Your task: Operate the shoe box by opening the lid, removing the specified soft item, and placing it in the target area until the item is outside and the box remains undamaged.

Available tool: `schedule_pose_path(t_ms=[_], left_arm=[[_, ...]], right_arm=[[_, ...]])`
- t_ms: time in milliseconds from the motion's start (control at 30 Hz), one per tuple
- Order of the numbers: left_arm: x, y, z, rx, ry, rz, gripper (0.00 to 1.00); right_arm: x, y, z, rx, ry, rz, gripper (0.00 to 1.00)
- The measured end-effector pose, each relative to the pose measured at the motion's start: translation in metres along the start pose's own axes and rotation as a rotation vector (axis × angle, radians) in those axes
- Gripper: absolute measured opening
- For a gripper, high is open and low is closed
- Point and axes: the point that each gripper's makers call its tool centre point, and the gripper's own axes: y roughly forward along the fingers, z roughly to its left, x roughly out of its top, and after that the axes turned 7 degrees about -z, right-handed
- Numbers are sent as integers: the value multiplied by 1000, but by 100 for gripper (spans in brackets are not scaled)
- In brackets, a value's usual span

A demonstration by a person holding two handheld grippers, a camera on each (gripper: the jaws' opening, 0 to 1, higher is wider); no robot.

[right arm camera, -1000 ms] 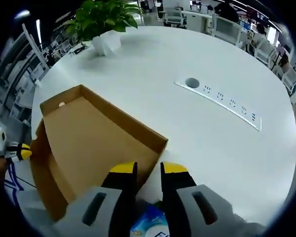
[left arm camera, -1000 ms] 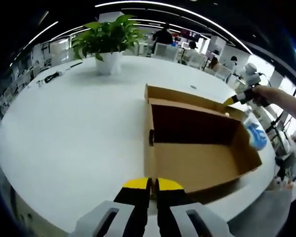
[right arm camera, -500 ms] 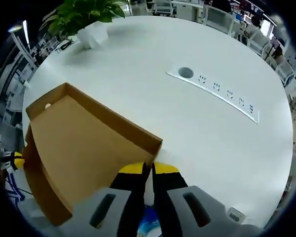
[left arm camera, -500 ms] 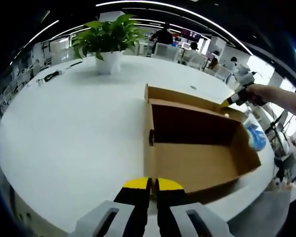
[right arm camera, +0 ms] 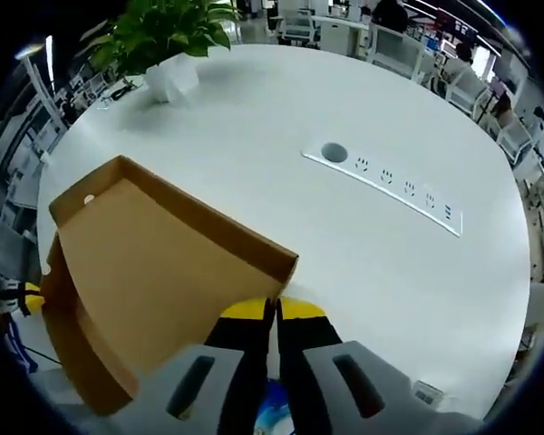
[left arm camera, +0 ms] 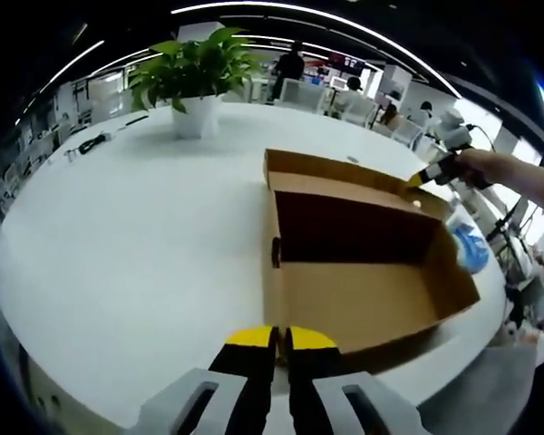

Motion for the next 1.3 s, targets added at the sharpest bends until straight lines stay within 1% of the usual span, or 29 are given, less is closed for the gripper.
schedule_pose_path(t_ms=[133,267,467,533,667,733,867,1000,1300], left_arm=[[0,0,0,1,-1,0,3],[0,0,0,2,1,-1,3],[0,0,0,4,-4,-4,3],[0,0,0,4,-5,-5,3],[0,1,1,4,-14,-7,3],[0,1,0,5,-13,-8,3],[0,1,0,8,-13,-7,3],[0,0,-1,9,-10,-6,3],[0,0,-2,10,-5,-7,4]], right_arm=[[2,-6,2,2,16,-18,0],[6,-7,2,4,31,-36,0],[15,-11,0,9,46,-77,0],[20,-15,1,13,58,-92,0],[25,-32,6,20,58,-116,0],[25,-31,6,26,59,-128,0],[29,-39,8,31,54,-150,0],[33,-54,12,34,47,-175,0],[38,-66,15,43,24,-218,0]])
